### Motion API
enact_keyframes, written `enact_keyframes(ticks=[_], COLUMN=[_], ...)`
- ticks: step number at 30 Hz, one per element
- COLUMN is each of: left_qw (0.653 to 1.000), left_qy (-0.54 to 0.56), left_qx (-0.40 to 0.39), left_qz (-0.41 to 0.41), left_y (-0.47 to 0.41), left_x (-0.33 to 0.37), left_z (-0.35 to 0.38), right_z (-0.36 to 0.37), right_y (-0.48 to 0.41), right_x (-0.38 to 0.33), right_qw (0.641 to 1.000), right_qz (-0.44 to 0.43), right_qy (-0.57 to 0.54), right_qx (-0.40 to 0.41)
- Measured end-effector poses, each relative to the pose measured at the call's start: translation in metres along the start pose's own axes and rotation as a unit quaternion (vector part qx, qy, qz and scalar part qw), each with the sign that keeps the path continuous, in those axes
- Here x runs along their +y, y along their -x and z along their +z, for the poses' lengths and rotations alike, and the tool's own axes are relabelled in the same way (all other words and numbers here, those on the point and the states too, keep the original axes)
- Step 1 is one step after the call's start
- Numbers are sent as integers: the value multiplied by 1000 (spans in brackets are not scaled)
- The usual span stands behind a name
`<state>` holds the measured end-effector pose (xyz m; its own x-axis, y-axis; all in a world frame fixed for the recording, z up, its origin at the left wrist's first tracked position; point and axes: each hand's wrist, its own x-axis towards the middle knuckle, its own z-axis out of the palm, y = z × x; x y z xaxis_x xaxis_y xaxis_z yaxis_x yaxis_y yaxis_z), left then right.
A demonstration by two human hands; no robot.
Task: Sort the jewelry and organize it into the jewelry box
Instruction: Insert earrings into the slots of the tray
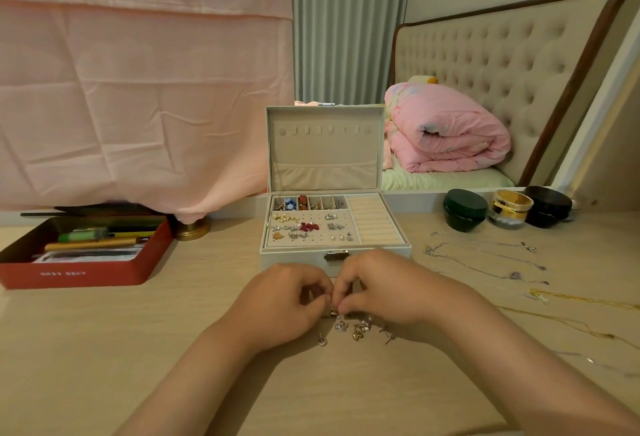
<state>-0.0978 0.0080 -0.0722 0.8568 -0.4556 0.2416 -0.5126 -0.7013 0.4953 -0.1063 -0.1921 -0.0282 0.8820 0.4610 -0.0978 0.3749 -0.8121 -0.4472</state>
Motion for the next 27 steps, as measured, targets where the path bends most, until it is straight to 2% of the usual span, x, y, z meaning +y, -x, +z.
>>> enact_keyframes(ticks=[2,5,10,12,15,23,27], left_qw=[996,971,918,902,891,895,909], left_qy=[90,228,376,407,429,417,390], left_qx=[16,53,101,108,100,109,111], left_qz=[-16,-43,-77,-94,-112,-117,-99], left_y=[-1,-3,-6,-7,-8,-9,-9], left_x=[-1,3,11,12,11,9,10], left_z=[1,1,2,3,4,2,-1], right_z=[-4,-4,-2,-1,1,-2,-2], right_y=[1,1,-4,-6,-6,-3,-4], right_x=[1,1,-5,-7,-7,-10,-10], right_qw=[989,936,887,875,879,910,917], right_qz=[4,30,69,81,78,49,39], right_qy=[-141,-337,-440,-455,-443,-375,-353], right_qx=[41,93,126,143,156,168,182])
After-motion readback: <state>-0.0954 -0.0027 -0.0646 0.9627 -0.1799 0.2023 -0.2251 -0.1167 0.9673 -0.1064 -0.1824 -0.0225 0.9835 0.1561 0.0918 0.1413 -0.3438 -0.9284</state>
